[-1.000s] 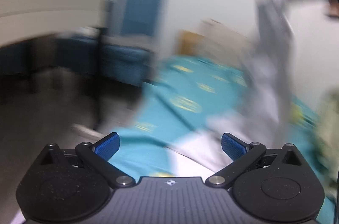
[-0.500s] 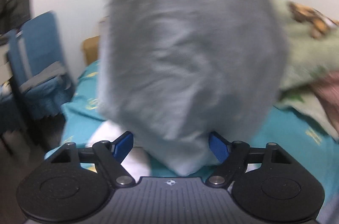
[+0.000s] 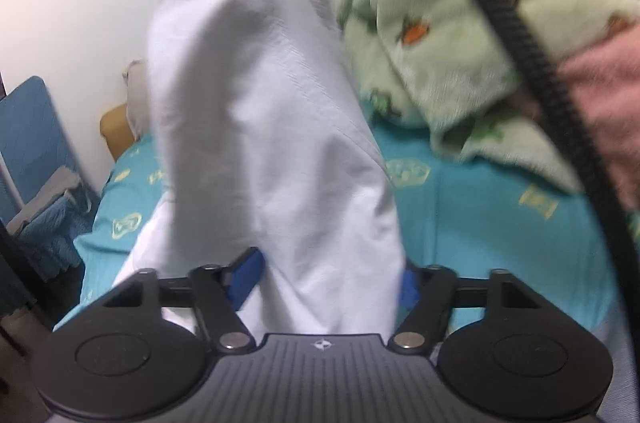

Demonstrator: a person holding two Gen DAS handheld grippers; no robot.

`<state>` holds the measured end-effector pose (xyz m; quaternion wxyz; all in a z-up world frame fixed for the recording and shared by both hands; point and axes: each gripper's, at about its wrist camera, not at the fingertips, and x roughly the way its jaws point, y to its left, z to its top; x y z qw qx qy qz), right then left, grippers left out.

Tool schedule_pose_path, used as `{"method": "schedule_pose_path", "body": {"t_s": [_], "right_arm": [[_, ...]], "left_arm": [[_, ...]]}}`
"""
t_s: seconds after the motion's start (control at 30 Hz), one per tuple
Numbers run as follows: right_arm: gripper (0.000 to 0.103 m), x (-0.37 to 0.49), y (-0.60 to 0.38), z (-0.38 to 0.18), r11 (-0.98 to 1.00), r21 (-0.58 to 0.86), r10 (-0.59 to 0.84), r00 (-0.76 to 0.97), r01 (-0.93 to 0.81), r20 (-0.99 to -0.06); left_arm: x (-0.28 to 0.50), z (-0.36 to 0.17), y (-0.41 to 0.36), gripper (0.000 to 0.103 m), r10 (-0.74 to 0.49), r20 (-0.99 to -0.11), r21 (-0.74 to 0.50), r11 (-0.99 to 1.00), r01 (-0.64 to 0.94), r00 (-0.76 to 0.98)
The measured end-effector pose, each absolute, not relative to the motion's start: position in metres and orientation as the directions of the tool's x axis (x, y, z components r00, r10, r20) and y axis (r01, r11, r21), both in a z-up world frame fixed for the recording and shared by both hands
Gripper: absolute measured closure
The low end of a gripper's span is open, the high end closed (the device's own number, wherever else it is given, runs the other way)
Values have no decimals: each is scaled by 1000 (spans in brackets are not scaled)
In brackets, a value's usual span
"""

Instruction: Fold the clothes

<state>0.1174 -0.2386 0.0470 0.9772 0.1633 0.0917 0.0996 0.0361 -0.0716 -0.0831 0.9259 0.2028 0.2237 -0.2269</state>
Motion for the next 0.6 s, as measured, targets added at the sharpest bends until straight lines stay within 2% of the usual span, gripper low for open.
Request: {"method": "schedule_pose_path", "body": {"t_s": [0.1,0.2,0.33,0.4,0.5,0.6], "right_arm": [[98,128,-262,20,892,441,199,961,-96,-194],[99,139,-281,-2,904,428,109,952,26,-288],[99,145,-290,-19,895,439,99,920,84,-378],[99,145,-281,-20,901,430,127,911,59,-391],[99,142,-263,-21,901,432,227,884,-32,-408],[99,143,-238,-27,886,449,329,840,-117,-430]], "left_arm": [[48,-87,-67,64,-274,-535,283,833,475,799],[57,-60,-36,80,-274,-500,127,915,382,821],[56,-10,26,84,-260,-375,-110,966,236,890],[61,8,63,84,-248,-351,-228,958,175,903],[74,17,119,84,-236,-397,-382,921,74,887],[88,14,148,84,-198,-517,-405,913,-35,833]]}}
